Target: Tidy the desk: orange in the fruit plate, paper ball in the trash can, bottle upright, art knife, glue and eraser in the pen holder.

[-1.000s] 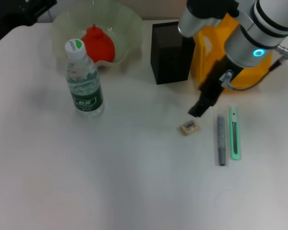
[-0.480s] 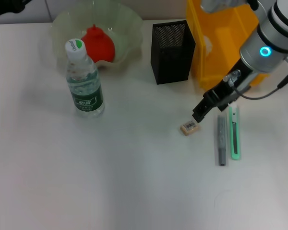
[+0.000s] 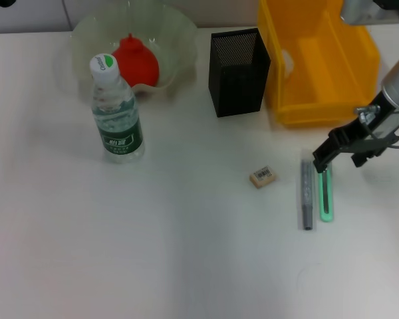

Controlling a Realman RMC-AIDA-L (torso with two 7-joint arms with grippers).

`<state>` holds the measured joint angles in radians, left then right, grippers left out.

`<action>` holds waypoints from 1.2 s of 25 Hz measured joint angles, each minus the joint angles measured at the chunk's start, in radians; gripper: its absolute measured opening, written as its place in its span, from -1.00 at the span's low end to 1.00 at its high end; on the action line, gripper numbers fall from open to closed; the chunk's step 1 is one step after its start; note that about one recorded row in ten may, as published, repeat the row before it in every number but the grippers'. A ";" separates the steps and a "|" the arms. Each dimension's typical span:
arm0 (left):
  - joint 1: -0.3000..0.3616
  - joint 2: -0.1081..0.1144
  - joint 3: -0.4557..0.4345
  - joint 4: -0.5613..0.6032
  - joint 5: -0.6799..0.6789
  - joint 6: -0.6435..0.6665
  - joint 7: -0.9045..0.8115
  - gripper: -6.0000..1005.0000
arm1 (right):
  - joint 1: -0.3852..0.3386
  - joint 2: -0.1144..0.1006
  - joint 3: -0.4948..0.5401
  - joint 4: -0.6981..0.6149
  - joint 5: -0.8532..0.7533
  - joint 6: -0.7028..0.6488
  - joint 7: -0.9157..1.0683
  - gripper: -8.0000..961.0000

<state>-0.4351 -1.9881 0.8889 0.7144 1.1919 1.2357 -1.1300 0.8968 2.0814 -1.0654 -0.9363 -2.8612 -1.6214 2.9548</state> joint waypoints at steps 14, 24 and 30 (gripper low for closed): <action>0.008 -0.005 -0.002 0.022 0.000 -0.001 0.027 0.51 | -0.013 -0.002 0.014 0.078 -0.033 0.110 0.001 0.56; 0.020 -0.009 -0.002 0.021 0.000 -0.001 0.026 0.51 | 0.000 -0.003 0.014 0.101 -0.056 0.159 0.001 0.55; 0.023 -0.011 -0.002 0.021 0.000 -0.001 0.026 0.51 | 0.029 -0.003 0.013 0.151 -0.057 0.197 -0.002 0.55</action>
<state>-0.4122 -1.9988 0.8866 0.7356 1.1918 1.2348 -1.1037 0.9257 2.0784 -1.0527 -0.7851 -2.9178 -1.4244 2.9525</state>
